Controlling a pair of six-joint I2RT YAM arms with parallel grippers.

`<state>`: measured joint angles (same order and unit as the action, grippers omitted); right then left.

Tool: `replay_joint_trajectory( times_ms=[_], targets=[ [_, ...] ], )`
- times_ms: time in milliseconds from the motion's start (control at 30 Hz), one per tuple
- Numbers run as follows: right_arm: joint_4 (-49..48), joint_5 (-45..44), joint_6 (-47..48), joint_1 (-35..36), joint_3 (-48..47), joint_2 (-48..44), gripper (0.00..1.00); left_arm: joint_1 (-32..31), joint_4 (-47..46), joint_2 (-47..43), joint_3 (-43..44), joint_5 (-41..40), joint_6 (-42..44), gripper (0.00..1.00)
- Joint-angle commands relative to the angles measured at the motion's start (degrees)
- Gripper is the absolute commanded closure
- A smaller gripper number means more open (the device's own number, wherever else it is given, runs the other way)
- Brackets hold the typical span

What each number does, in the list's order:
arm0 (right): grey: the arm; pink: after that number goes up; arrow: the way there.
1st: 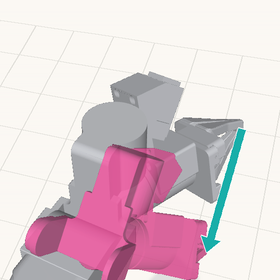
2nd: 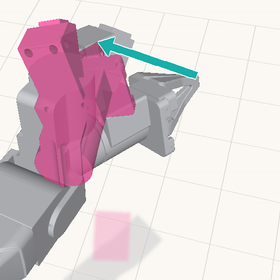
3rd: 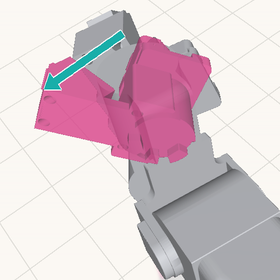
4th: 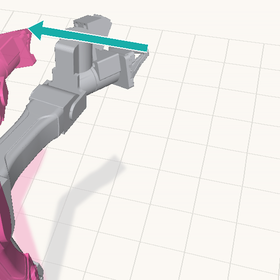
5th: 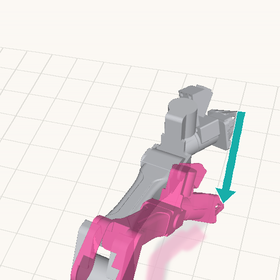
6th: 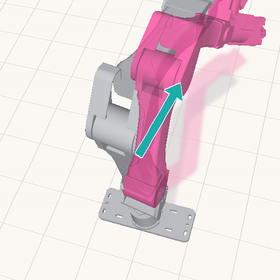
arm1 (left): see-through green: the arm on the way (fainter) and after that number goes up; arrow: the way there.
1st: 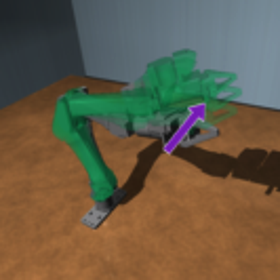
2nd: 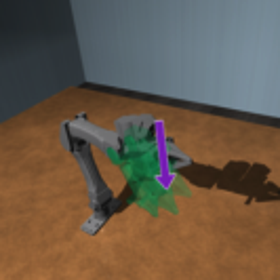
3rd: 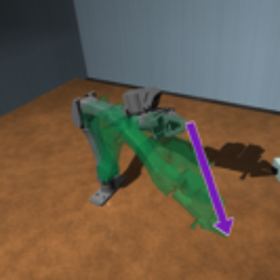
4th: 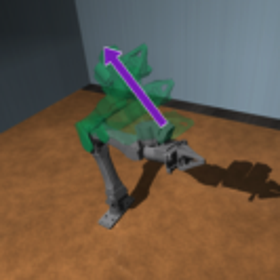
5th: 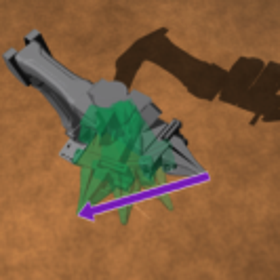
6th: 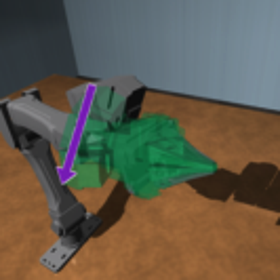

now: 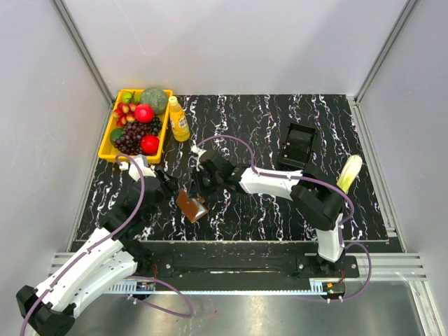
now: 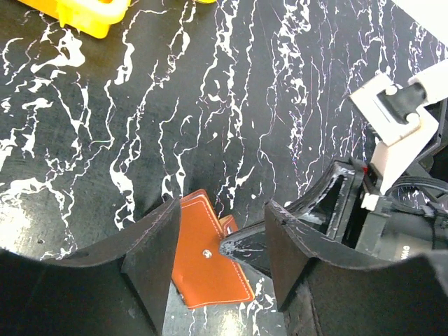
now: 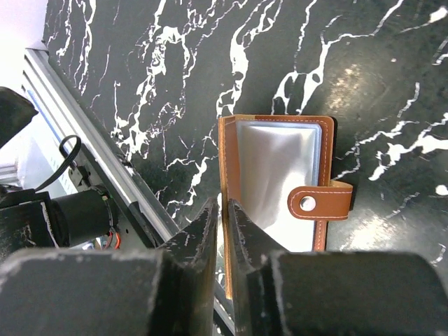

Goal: Put the credit cards into the card holder
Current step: Open the card holder at the center of the board.

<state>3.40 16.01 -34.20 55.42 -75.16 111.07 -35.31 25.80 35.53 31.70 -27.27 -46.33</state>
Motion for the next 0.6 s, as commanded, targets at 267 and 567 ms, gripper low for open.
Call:
replay_joint_trajectory(
  times_ms=[267,567],
  targets=[
    [-1.55,6.48,-0.52,1.1,-1.13,0.82,0.7,1.03,3.03,-1.87,1.78,-2.35,1.06,0.44],
    [0.91,6.93,-0.96,1.62,-2.01,3.01,0.7,1.47,2.59,-1.25,1.96,-2.27,1.59,0.44]
  ],
)
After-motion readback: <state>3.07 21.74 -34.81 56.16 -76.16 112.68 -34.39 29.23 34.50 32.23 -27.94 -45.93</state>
